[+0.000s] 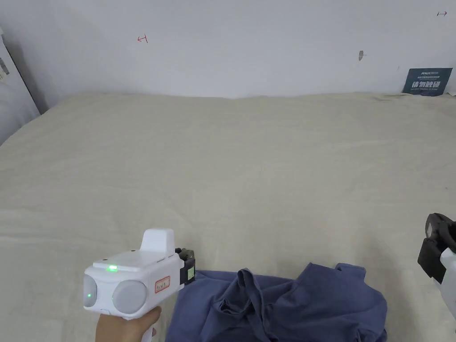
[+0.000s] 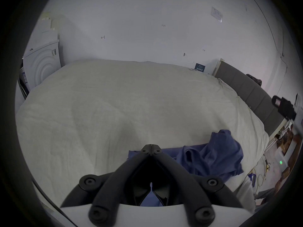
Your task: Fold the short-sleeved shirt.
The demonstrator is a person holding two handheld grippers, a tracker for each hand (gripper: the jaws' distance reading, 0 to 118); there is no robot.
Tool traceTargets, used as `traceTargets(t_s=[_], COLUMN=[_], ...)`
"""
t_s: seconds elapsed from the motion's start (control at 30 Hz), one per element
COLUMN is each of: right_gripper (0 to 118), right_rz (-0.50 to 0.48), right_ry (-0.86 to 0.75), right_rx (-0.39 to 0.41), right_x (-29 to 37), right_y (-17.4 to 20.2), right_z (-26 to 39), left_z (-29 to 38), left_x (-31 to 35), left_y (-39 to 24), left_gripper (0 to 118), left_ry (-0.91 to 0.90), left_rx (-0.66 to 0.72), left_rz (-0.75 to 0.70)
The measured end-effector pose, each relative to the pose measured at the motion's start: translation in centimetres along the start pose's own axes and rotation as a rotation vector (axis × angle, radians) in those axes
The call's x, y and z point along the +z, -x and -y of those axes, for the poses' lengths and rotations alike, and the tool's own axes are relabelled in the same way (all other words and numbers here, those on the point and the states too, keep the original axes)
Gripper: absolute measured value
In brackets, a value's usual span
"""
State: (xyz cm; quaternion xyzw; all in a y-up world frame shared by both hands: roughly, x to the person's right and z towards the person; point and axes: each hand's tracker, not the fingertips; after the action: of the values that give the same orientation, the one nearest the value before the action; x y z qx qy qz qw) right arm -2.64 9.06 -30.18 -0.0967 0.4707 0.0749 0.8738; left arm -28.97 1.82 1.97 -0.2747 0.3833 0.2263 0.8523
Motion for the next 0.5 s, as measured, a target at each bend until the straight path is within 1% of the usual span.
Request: traceTargets(t_s=[0.13,0.2,0.5], right_gripper=[0,0,0], right_rz=[-0.001,-0.002,0.011], right_ry=[0.005,0.010,0.031], right_rx=[0.000,-0.003,-0.010], right_x=[0.1,0.1,0.6], right_y=[0.1,0.1,-0.2], right_z=[0.0,0.1,0.3], left_z=[2.3,3.2,7.0], left_x=[-1.3,-1.9,-5.2], left_y=[0.1,0.0,-2.0], left_gripper=[0,0,0], left_ry=[-0.018,-0.029,-0.004], left_rx=[-0.021,-0.056,-0.098], left_rz=[-0.007,-0.022,0.032])
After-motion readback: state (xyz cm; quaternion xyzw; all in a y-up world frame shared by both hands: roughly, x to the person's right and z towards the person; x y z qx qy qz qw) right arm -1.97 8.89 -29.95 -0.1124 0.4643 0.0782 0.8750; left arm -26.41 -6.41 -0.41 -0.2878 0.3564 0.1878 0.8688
